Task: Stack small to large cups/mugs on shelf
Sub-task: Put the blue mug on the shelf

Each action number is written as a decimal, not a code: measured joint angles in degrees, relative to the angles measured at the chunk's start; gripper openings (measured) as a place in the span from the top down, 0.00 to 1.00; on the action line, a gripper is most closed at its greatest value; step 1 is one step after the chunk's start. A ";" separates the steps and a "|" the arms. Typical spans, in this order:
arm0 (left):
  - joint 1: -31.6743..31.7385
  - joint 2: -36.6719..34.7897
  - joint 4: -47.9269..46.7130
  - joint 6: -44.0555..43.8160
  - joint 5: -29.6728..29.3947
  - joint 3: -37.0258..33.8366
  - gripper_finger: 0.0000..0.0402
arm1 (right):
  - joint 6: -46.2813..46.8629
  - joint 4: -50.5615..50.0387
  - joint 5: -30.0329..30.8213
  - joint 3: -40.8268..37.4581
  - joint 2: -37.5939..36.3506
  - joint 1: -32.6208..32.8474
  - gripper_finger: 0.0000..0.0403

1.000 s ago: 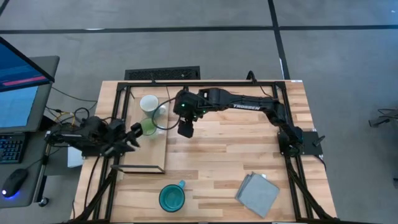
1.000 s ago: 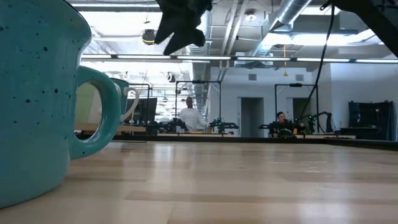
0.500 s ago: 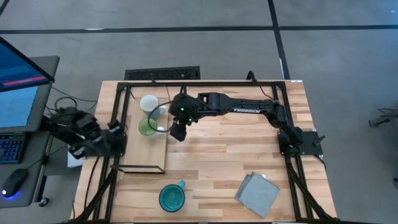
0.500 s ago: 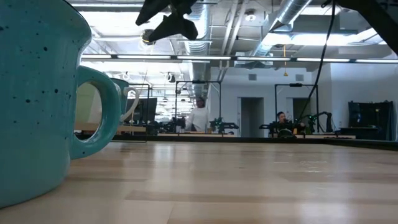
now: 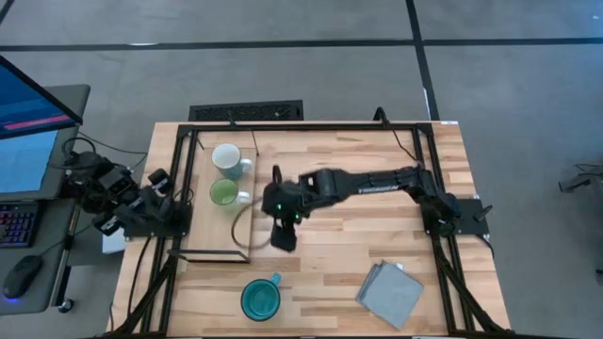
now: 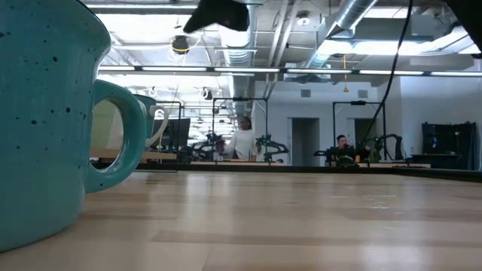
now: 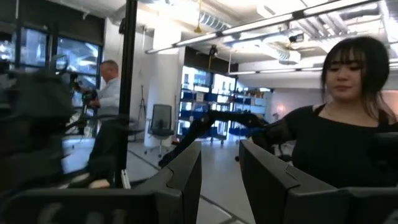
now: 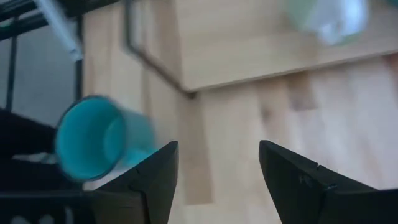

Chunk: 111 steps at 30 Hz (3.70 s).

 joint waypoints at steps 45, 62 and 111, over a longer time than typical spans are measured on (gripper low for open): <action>0.04 0.01 -11.79 2.15 -10.29 -0.09 0.76 | 26.71 24.28 -2.39 -9.50 7.86 8.70 0.39; 0.04 0.00 -15.80 2.09 -12.15 -0.07 0.76 | 25.18 19.85 -4.02 -9.44 7.71 11.98 0.39; 0.04 0.02 -15.76 1.70 -12.98 -0.07 0.76 | 26.17 23.11 -7.04 -8.30 11.65 11.23 0.97</action>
